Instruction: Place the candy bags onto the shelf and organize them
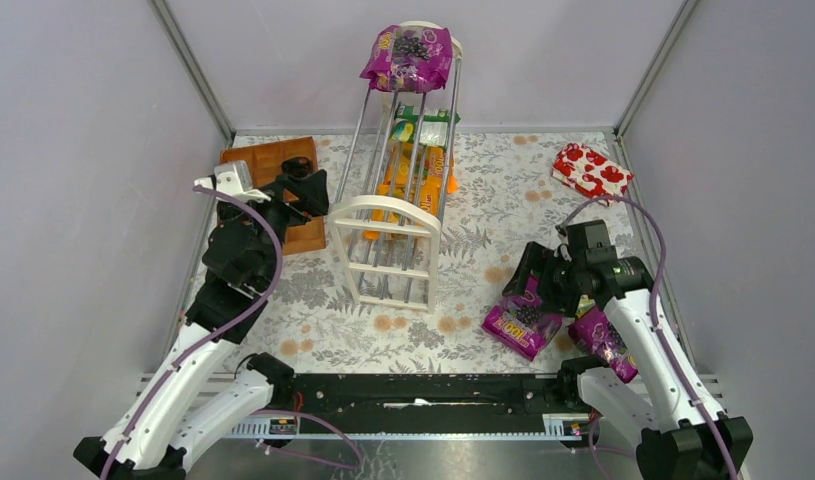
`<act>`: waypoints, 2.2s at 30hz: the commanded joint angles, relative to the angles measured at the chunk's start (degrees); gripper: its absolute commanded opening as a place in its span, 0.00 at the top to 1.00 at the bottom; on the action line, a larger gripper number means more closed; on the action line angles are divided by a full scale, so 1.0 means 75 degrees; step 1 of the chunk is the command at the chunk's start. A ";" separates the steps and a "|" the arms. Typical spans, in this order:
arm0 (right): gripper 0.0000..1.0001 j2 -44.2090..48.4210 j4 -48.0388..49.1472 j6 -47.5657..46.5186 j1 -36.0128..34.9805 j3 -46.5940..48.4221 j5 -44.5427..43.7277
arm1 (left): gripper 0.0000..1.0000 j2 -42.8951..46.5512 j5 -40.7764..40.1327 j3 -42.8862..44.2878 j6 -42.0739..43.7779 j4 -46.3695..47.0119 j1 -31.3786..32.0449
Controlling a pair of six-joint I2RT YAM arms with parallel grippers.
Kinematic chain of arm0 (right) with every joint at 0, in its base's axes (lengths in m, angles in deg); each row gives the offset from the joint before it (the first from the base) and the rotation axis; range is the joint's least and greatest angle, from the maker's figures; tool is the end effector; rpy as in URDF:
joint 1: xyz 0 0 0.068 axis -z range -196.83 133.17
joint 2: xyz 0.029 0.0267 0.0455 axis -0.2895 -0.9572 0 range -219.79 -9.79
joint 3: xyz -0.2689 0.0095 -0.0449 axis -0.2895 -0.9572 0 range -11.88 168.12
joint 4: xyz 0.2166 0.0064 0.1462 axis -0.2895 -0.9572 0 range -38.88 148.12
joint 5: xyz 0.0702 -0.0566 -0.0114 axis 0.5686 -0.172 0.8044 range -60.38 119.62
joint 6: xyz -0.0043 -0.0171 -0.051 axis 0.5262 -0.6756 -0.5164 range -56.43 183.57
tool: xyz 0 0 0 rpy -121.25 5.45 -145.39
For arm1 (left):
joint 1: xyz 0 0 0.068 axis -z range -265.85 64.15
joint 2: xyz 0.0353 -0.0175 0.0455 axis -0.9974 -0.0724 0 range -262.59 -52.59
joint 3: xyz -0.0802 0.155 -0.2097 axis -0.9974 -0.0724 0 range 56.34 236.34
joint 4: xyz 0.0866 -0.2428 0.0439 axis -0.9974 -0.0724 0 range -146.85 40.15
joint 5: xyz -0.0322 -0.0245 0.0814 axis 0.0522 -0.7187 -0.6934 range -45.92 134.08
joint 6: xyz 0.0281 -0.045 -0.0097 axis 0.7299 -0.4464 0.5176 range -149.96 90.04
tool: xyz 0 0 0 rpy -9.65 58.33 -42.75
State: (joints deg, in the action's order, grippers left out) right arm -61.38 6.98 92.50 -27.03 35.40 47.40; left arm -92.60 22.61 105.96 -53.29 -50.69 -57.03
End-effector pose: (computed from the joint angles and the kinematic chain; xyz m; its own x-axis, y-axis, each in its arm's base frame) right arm 0.1614 0.0403 0.2728 -0.8735 0.3108 -0.3748 0.0953 0.8640 0.4944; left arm 0.1423 -0.0633 0.3997 0.0705 -0.4594 -0.8854 0.1738 0.8797 -0.4426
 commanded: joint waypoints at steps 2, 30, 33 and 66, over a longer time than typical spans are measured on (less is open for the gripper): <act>0.00 0.0394 -0.1424 0.0222 -0.0220 0.0280 -0.0382 | 0.01 -0.0044 -0.0129 0.0006 0.0111 0.0124 -0.0089; 0.00 -0.2356 0.9820 0.5309 -0.0433 -0.3049 0.0741 | 0.01 -0.0330 0.0107 0.0019 0.0029 0.0124 -0.0128; 0.00 -0.3844 1.2252 0.6301 -0.0488 -0.2817 0.1700 | 0.01 -0.0307 0.0092 0.0016 0.0029 0.0124 -0.0128; 0.00 -0.4597 0.5082 -0.0895 0.1111 0.1209 -0.0035 | 0.01 -0.0269 0.0153 0.0028 -0.0006 0.0124 -0.0128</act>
State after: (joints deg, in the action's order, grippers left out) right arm -91.30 33.41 84.33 -25.01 46.31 23.99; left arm -94.85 22.78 105.88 -53.58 -50.62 -57.84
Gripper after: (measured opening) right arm 0.995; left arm 0.987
